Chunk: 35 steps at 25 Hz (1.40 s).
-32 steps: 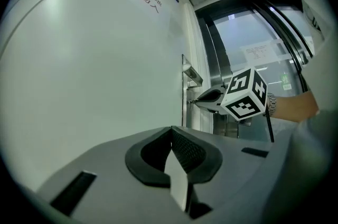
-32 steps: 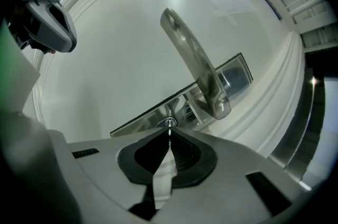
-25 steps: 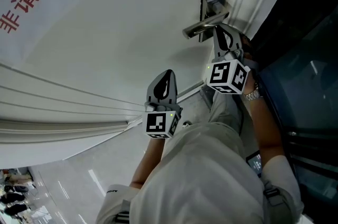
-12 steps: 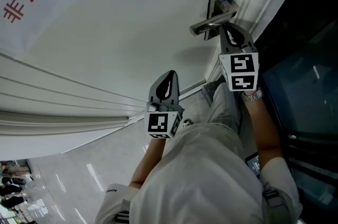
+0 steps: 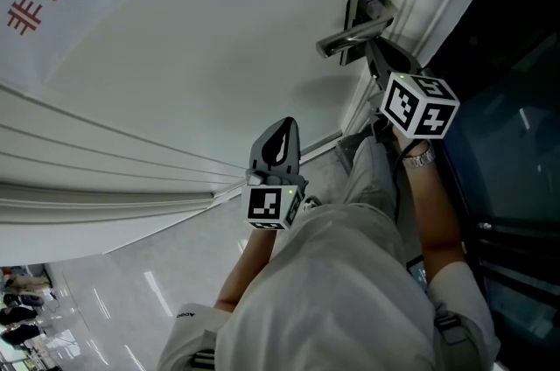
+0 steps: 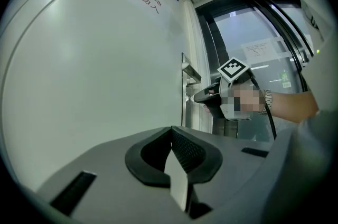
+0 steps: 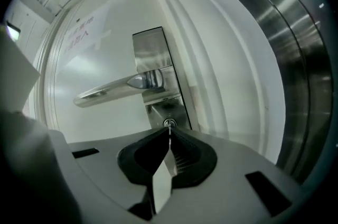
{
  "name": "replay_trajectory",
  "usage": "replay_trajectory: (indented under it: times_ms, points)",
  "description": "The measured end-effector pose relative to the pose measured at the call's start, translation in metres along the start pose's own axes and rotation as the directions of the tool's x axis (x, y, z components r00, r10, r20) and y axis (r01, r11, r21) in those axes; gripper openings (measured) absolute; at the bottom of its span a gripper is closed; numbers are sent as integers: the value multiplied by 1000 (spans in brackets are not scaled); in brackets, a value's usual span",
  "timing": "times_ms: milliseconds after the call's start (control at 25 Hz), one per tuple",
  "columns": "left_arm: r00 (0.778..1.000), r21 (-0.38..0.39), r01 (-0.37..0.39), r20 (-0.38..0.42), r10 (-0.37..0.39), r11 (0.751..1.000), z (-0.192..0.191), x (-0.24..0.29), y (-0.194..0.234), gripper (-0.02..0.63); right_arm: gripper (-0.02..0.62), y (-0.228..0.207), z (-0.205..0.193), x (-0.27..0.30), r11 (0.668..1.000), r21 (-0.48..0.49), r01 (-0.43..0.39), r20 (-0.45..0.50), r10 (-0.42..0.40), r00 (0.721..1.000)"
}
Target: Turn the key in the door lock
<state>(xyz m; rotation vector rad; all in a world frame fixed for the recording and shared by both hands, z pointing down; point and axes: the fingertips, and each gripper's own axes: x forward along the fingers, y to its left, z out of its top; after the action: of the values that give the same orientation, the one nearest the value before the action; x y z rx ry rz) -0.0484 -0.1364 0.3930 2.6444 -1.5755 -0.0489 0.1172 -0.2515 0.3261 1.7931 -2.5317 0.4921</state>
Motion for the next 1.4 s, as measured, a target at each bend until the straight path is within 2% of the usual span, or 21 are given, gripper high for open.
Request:
replay_trajectory:
  times_ms: [120, 280, 480, 800, 920, 1040, 1160, 1400]
  points:
    - [1000, -2, -3, 2, 3, 1000, 0, 0, 0, 9, 12, -1, 0, 0, 994, 100, -39, 12, 38, 999]
    - [1000, -9, -3, -23, 3, 1000, -7, -2, 0, 9, 12, -3, 0, -1, 982, 181, -63, 31, 58, 998]
    - [1000, -4, -4, 0, 4, 1000, -2, 0, -2, 9, 12, -5, -1, 0, 942, 317, -108, 53, 96, 994]
    - [1000, -7, -14, -15, 14, 1000, -7, -2, -3, 9, 12, -6, -1, 0, 913, 392, -110, 74, 88, 993]
    - [1000, -6, -16, -12, 16, 1000, -6, -3, -4, 9, 12, -6, -1, -1, 882, 458, -111, 86, 80, 993]
    - [1000, -2, -15, 7, 15, 1000, 0, -2, -5, 9, 11, -7, -1, -1, 823, 553, -132, 106, 88, 991]
    - [1000, -6, -17, -10, 16, 1000, -6, -4, -4, 9, 12, -7, -2, 0, 767, 622, -157, 122, 104, 987]
    - [1000, -8, -13, -14, 13, 1000, -7, -6, -5, 9, 12, -7, -2, 0, 725, 668, -168, 134, 105, 985]
